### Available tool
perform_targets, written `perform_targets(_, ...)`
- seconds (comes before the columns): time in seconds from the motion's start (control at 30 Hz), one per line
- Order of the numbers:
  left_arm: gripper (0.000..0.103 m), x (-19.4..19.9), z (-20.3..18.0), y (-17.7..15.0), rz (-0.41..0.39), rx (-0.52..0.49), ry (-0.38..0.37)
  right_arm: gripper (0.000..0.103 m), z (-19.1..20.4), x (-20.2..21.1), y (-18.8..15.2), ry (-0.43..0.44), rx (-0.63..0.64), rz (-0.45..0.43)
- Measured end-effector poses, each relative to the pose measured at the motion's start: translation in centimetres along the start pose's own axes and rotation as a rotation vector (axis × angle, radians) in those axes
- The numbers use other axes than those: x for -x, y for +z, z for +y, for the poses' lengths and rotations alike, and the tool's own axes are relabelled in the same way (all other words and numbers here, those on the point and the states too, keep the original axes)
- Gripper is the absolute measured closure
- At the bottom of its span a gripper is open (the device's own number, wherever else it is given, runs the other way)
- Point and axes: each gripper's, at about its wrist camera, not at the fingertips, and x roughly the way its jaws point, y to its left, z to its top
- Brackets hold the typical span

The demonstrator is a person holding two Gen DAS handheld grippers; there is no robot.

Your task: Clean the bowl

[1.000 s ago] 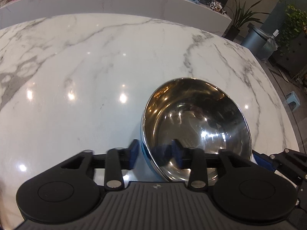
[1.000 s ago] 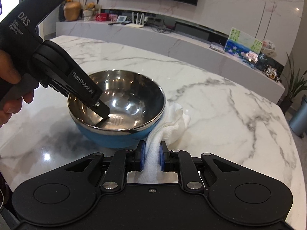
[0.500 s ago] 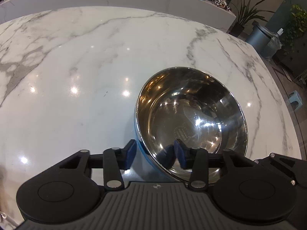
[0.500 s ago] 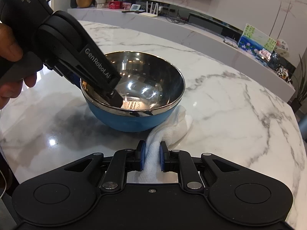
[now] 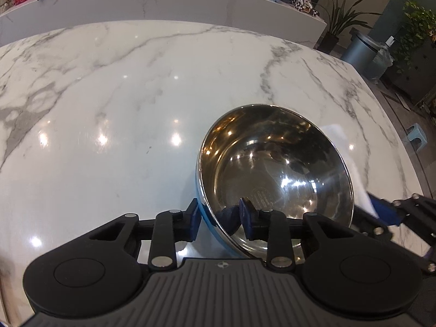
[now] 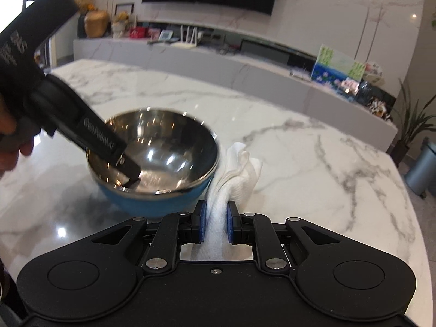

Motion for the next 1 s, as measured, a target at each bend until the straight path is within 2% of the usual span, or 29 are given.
perform_targets(0.23, 0.077, -0.1, -0.1, 0.1, -0.005, -0.008, 0.006, 0.090, 0.3, -0.2, -0.1, 0.015, 0.017, 0.008)
perform_targets(0.57, 0.076, -0.1, -0.2, 0.0, -0.005, -0.005, 0.009, 0.090, 1.3, -1.1, -0.7, 0.037, 0.037, 0.068)
perform_targets(0.63, 0.072, -0.2, -0.2, 0.0, 0.005, 0.004, 0.004, 0.090, 1.4, -1.3, -0.7, 0.038, 0.040, 0.078)
perform_targets(0.7, 0.057, -0.3, -0.1, -0.2, 0.025, 0.023, -0.009, 0.090, 1.5, -1.5, -0.8, 0.039, 0.041, 0.088)
perform_targets(0.9, 0.055, -0.2, -0.3, -0.8, 0.046, 0.041, -0.022, 0.090, 1.8, -1.8, -1.1, 0.045, 0.048, 0.105)
perform_targets(1.0, 0.058, -0.1, -0.3, -0.7, 0.043, 0.044, -0.029, 0.090, 1.9, -1.9, -1.1, 0.046, 0.053, 0.112)
